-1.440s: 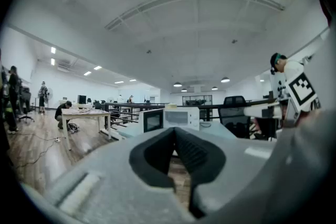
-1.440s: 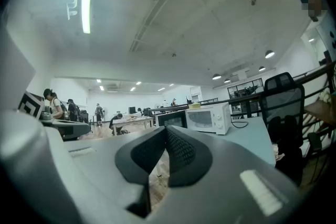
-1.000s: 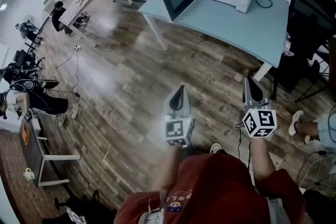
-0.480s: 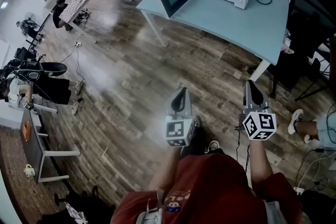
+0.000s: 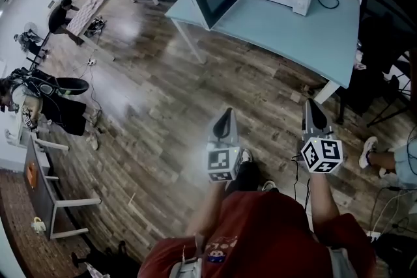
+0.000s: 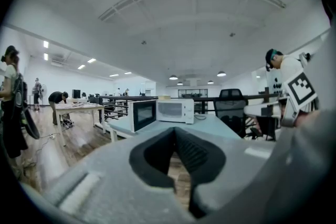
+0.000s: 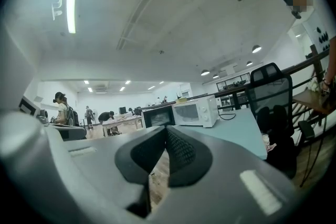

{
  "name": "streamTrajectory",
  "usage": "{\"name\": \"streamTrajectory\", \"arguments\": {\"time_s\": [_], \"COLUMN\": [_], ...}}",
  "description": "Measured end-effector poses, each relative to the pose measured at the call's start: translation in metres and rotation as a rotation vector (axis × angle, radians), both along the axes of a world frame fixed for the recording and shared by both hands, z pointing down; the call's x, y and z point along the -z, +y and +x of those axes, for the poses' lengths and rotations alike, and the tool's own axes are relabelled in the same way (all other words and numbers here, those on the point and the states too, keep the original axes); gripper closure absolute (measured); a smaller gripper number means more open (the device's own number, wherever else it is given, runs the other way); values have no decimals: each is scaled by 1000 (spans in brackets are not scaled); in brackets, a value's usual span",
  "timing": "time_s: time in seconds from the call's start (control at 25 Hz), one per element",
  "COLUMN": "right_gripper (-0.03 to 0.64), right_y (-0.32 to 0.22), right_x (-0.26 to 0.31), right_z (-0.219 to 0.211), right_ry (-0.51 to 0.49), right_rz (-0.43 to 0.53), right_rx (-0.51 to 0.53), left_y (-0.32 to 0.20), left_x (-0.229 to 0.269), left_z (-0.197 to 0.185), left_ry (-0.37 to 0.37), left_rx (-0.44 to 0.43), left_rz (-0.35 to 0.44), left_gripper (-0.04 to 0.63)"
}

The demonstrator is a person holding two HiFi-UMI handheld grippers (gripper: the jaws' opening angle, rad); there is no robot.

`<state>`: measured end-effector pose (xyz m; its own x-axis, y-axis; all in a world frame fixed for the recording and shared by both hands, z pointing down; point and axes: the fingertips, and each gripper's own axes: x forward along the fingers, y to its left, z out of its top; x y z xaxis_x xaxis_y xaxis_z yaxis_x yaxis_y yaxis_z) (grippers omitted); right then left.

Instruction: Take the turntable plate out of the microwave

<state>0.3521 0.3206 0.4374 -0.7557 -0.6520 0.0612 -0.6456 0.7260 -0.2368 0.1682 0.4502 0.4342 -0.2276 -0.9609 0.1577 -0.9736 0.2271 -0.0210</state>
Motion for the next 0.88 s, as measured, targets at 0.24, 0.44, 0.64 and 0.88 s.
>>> {"name": "streamTrajectory", "arguments": {"time_s": [0.24, 0.44, 0.64, 0.88], "right_gripper": [617, 617, 617, 617], "right_y": [-28, -53, -68, -88], "right_x": [5, 9, 6, 6], "right_z": [-60, -110, -156, -200], "right_ry": [33, 58, 80, 105], "right_rz": [21, 25, 22, 23], "right_rx": [-17, -13, -16, -27], "left_y": [-31, -58, -76, -104], "left_x": [4, 3, -4, -7], "left_z": [-65, -117, -161, -203], "left_ry": [-2, 11, 33, 30], "left_rx": [-1, 4, -15, -39], "left_rz": [17, 21, 15, 15], "left_gripper": [597, 597, 597, 597]}}
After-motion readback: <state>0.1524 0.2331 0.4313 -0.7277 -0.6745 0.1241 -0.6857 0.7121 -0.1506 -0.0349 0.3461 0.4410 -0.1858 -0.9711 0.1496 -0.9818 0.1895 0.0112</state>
